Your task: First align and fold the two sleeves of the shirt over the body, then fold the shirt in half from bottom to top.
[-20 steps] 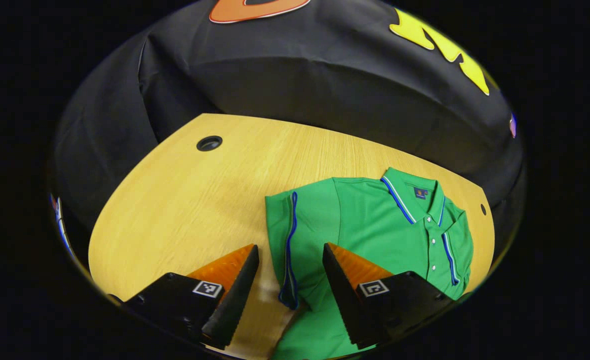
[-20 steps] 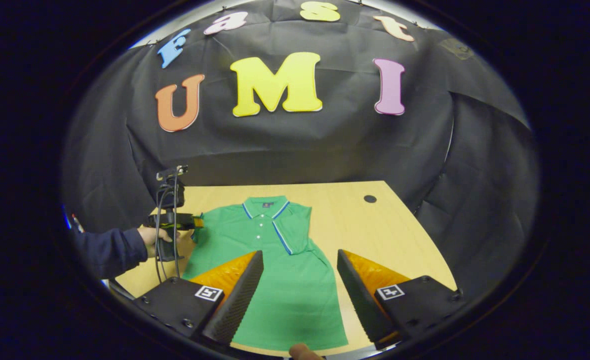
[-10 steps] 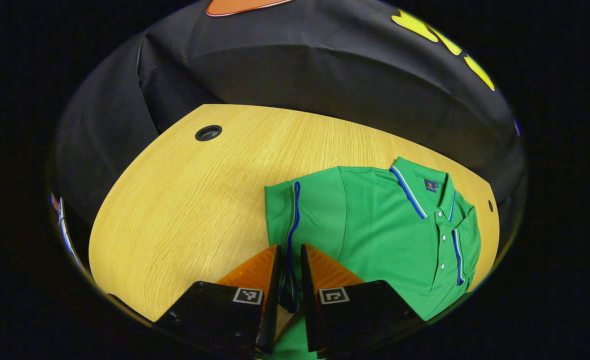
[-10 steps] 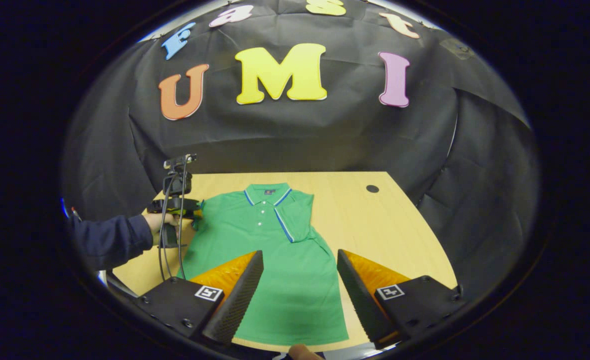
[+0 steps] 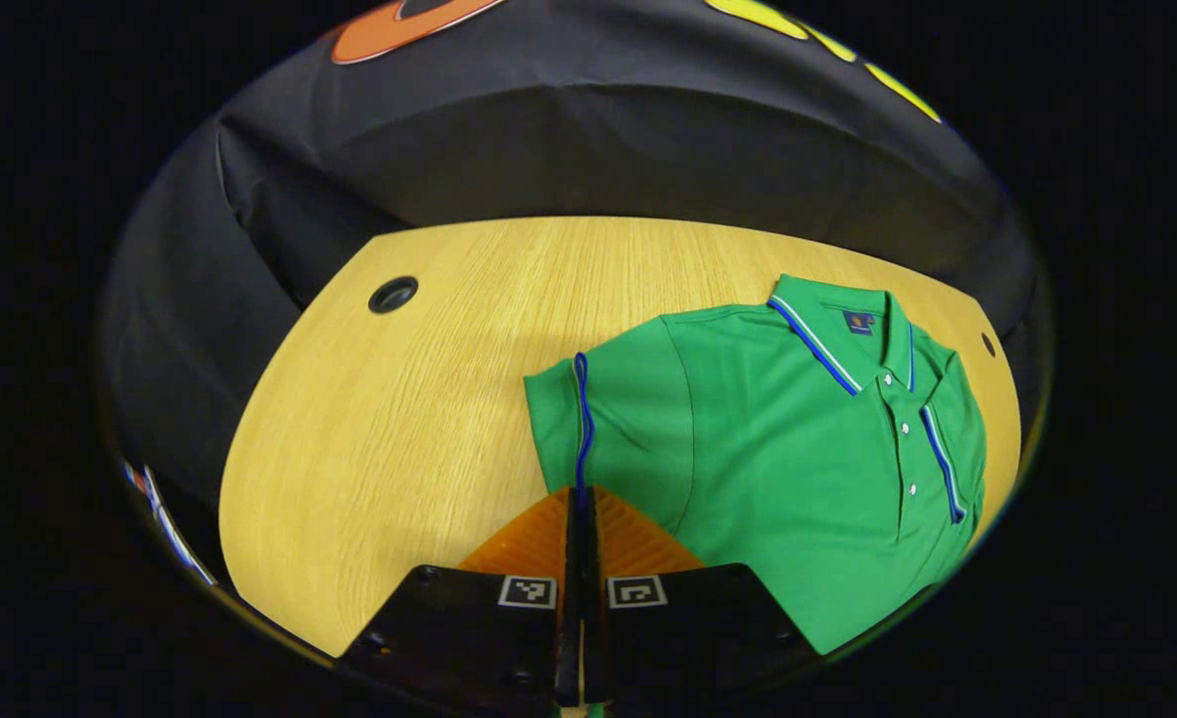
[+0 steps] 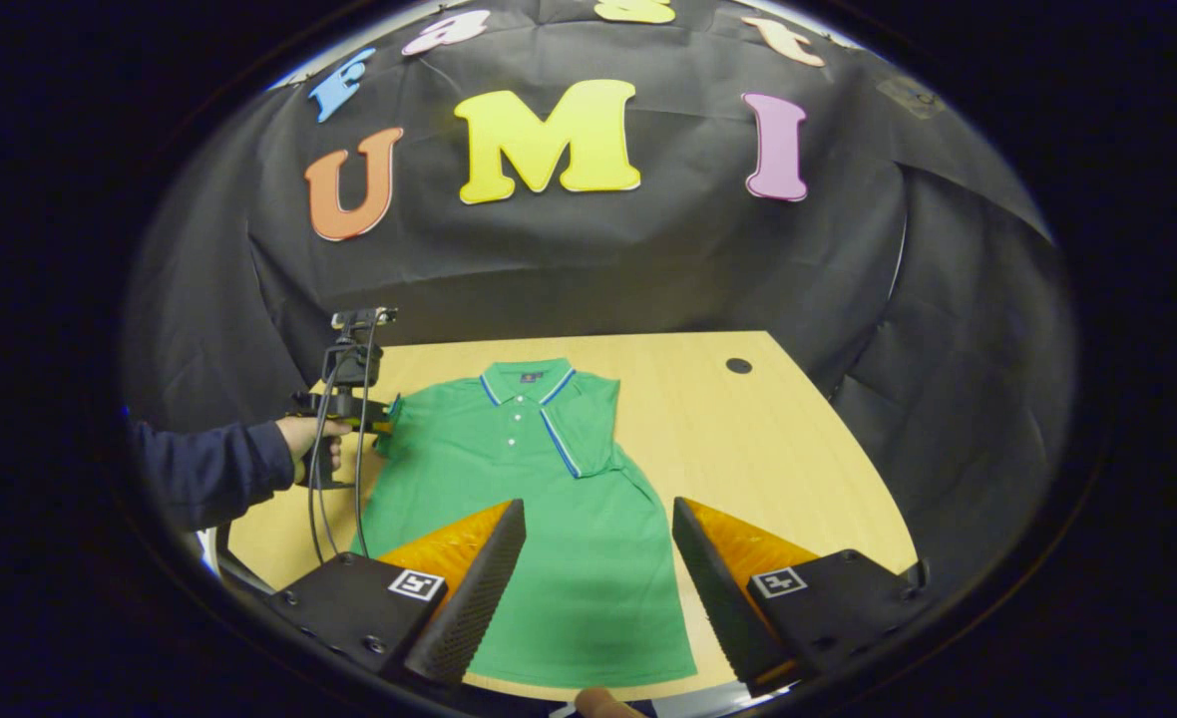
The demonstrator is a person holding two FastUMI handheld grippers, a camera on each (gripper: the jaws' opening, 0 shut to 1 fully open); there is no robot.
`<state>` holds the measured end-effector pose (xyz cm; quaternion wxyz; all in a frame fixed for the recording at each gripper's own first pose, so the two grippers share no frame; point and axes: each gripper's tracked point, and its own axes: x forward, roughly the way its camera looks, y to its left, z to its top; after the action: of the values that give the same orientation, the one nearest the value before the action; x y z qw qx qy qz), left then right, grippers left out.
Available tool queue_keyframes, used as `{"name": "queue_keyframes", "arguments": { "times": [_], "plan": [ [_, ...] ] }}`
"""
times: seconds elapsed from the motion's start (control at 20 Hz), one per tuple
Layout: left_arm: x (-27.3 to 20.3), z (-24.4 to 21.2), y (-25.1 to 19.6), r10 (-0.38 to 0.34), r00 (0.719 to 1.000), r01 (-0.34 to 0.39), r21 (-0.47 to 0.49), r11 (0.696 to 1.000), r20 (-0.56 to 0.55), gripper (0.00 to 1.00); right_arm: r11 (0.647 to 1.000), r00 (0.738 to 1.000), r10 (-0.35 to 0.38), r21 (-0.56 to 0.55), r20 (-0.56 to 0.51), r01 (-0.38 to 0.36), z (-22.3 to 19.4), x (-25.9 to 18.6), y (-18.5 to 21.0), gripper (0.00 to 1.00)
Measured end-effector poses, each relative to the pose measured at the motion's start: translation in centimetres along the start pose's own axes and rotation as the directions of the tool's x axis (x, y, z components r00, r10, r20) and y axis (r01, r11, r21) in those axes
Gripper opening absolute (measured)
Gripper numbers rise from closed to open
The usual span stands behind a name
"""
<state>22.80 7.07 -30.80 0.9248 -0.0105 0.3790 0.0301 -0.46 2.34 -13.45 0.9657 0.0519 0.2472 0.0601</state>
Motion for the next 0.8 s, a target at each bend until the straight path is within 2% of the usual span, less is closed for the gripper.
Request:
{"name": "queue_keyframes", "arguments": {
  "times": [0.35,0.55,0.8],
  "plan": [
    [-2.5,3.1,-2.2,-0.051,0.994,0.045,0.06,0.997,0.099,0.04,1.0,1.0,-0.008,-0.003,-0.022,0.008,-0.6,0.5,-0.5,0.95],
    [-4.2,3.9,-4.4,-0.07,0.985,0.04,0.185,0.982,0.159,0.04,1.0,1.0,-0.005,0.003,-0.023,0.005,-0.5,0.9,-0.4,0.95],
    [-4.3,2.6,-8.2,-0.13,0.979,0.088,0.254,0.963,0.155,0.04,1.0,0.999,-0.014,0.003,-0.038,0.014,-1.1,1.4,-0.6,0.95]
  ]
}}
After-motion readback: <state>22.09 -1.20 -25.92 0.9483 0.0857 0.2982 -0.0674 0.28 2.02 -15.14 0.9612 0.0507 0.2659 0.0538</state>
